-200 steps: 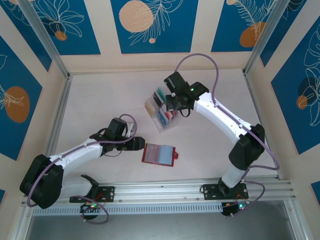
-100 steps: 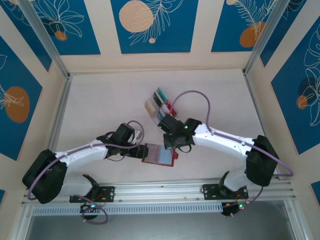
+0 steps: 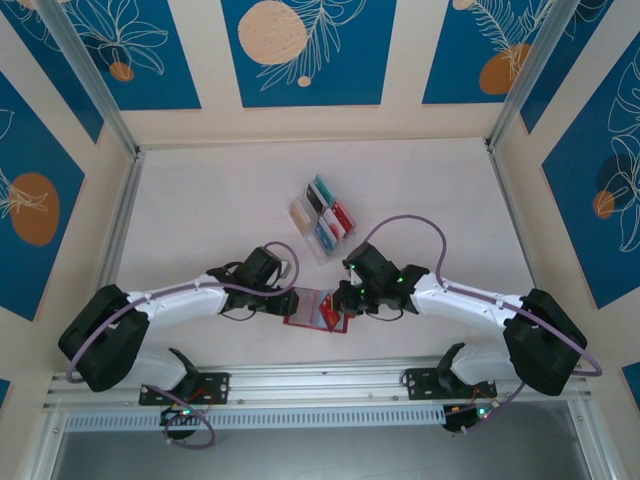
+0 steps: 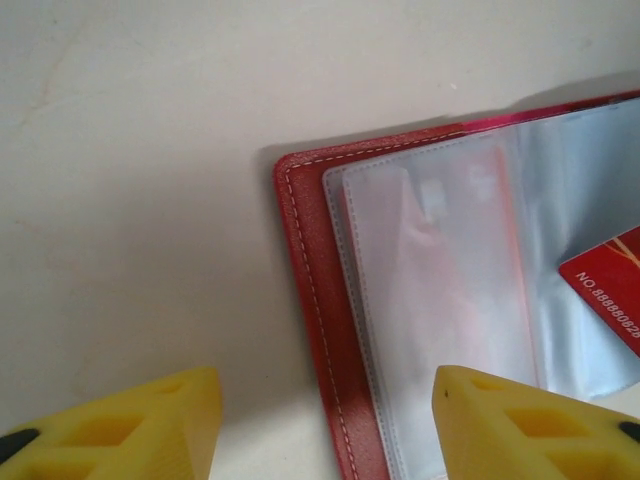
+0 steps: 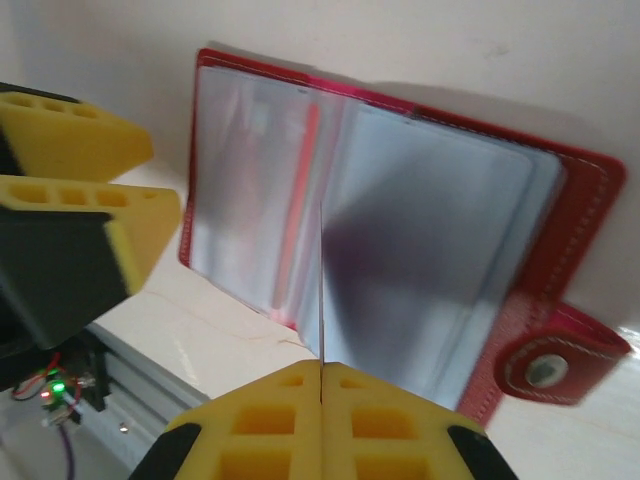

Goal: Put the credit cards into the card holder

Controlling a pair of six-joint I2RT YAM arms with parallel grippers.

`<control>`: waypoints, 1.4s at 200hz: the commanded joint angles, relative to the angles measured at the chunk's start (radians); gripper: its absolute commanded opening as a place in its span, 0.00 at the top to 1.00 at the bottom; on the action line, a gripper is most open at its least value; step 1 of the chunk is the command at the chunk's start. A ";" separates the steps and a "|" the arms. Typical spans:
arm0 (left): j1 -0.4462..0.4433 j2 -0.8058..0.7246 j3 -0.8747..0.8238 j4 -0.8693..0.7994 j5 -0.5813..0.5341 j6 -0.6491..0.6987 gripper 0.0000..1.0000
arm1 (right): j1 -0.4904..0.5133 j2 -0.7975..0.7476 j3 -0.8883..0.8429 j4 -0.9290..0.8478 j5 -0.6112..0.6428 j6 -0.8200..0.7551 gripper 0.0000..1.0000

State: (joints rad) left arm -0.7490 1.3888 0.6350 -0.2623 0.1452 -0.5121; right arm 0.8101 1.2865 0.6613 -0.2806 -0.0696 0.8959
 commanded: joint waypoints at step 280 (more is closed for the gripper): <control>-0.038 0.082 0.002 0.021 -0.079 -0.006 0.59 | -0.077 0.096 -0.062 0.158 -0.146 -0.009 1.00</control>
State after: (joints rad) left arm -0.7708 1.4422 0.6472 -0.2691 0.0647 -0.5163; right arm 0.7326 1.3590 0.5999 -0.1188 -0.1917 0.8909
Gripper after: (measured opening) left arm 0.409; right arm 0.065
